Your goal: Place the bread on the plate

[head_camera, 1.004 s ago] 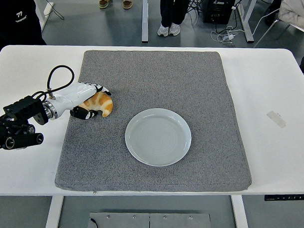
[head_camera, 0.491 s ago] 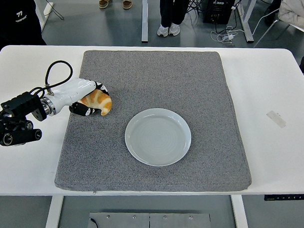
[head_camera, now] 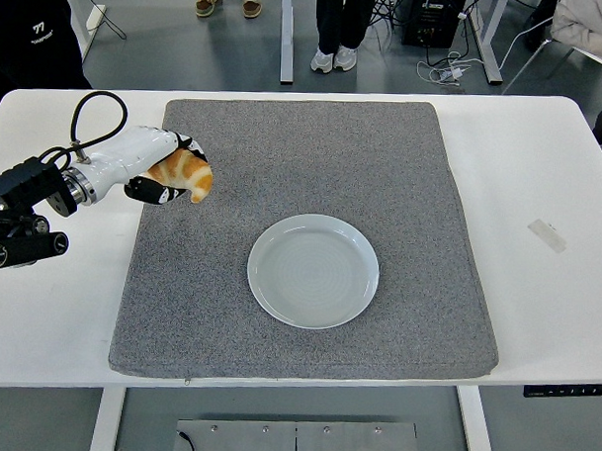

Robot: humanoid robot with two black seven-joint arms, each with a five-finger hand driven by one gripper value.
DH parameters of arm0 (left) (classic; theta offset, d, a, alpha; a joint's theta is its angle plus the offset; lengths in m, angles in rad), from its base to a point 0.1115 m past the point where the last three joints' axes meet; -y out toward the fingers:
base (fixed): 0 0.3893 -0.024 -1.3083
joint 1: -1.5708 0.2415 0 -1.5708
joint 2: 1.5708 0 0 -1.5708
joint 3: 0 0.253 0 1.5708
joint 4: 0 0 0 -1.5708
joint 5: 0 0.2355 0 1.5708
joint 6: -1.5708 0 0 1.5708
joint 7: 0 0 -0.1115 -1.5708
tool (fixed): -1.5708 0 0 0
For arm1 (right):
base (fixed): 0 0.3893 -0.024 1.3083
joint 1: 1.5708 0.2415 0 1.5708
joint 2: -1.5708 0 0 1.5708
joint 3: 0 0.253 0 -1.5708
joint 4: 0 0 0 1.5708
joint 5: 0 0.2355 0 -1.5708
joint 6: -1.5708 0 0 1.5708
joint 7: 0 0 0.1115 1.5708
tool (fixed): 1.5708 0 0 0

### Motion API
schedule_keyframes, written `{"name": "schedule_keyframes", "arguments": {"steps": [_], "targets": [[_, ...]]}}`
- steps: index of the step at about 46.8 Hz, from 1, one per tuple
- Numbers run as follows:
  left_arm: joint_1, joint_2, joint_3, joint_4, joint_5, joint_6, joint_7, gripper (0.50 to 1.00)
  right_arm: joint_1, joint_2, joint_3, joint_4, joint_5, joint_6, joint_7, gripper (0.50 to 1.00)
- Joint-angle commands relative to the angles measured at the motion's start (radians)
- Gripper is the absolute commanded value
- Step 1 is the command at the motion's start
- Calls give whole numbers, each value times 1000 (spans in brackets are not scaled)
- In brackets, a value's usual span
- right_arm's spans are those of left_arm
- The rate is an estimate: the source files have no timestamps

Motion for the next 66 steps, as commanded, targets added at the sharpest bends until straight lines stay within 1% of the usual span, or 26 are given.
{"name": "schedule_keyframes", "arguments": {"steps": [1, 10, 16, 22, 30, 40, 48, 53, 57, 66], "targets": [[-6, 2, -14, 0, -1, 0, 0, 500, 0, 0, 0, 0, 0, 0, 0, 1000], [-39, 3, -85, -20, 4, 0, 0, 500, 0, 0, 0, 0, 0, 0, 0, 1000], [-66, -1, -106, -41, 8, 0, 0, 500, 0, 0, 0, -1, 0, 0, 0, 1000], [-85, -1, -138, -98, 19, 0, -3, 500, 0, 0, 0, 0, 0, 0, 0, 1000], [-98, -3, -166, -190, 91, 0, -9, 500, 0, 0, 0, -1, 0, 0, 0, 1000], [-98, -9, -169, -245, 171, 0, -8, 500, 0, 0, 0, 0, 0, 0, 0, 1000], [-92, -52, -168, -253, 206, 0, -8, 500, 0, 0, 0, 0, 0, 0, 0, 1000], [-89, -60, -166, -251, 228, 0, -8, 500, 0, 0, 0, 0, 0, 0, 0, 1000], [-86, -92, -163, -251, 235, 0, -8, 500, 0, 0, 0, -1, 0, 0, 0, 1000], [-76, -127, -157, -251, 264, 0, -8, 500, 0, 0, 0, 0, 0, 0, 0, 1000]]}}
